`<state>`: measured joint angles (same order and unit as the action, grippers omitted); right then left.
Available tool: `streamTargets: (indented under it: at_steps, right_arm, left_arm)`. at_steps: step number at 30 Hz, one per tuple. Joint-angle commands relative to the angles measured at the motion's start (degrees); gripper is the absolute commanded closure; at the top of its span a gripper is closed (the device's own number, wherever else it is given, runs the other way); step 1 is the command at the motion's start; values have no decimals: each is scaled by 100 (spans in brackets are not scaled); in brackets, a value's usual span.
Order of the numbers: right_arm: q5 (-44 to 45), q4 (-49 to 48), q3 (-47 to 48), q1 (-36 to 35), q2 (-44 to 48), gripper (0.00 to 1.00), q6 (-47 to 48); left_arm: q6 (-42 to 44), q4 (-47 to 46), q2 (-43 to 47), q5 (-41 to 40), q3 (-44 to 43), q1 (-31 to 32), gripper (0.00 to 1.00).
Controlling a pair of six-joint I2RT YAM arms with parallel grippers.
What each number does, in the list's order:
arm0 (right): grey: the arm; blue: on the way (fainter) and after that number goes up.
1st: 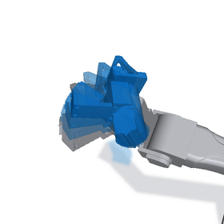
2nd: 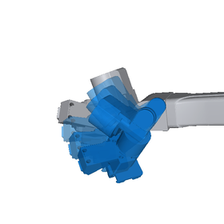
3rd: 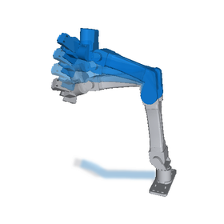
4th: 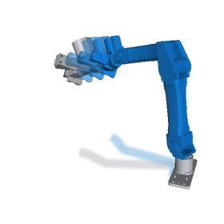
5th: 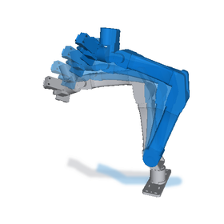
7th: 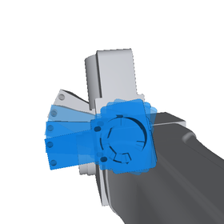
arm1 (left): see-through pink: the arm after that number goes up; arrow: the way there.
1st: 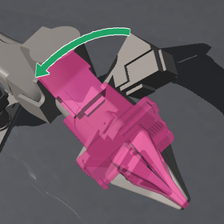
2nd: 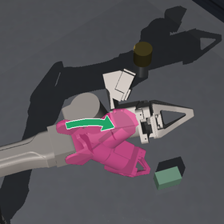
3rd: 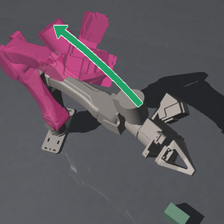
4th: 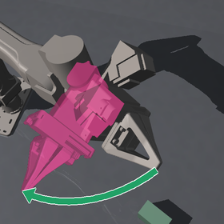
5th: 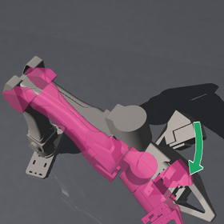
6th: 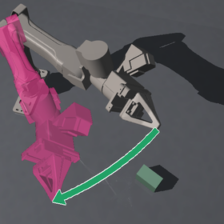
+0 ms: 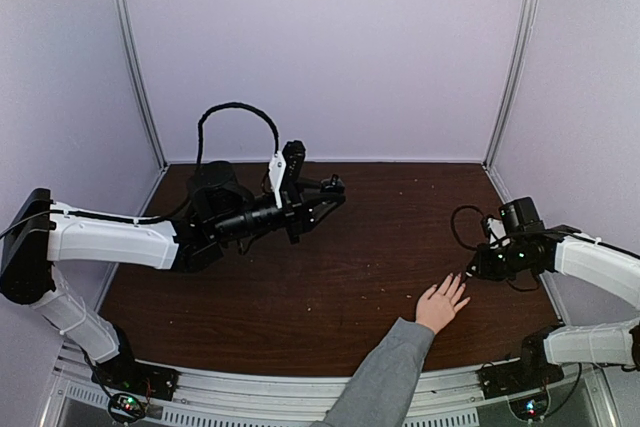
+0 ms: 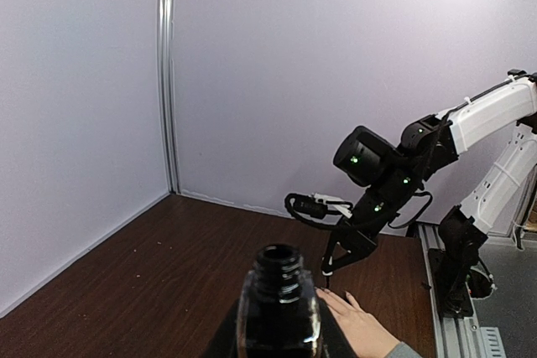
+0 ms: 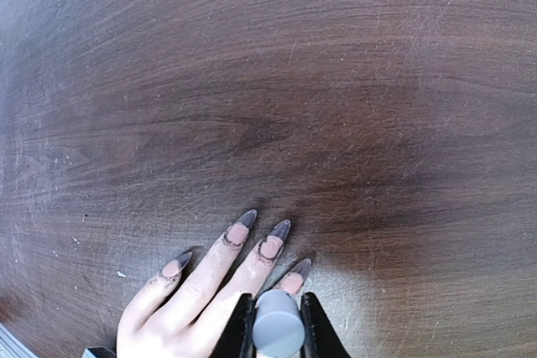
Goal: Paint the nails
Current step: Paint the hand on the nail.
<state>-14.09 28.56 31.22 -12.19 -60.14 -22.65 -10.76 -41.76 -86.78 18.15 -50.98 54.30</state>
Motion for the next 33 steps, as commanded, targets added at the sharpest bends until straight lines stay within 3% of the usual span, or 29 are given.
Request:
streamTargets:
  at_steps: [1,33]
  right_arm:
    - [45,-95,-81,51,64,100,51]
    - [98,-219,-104,76,-145,100,86]
  left_arm:
    - [66,-155,92,-28,-8,-35,100]
    - [58,-192,93,-55,-11,-47,100]
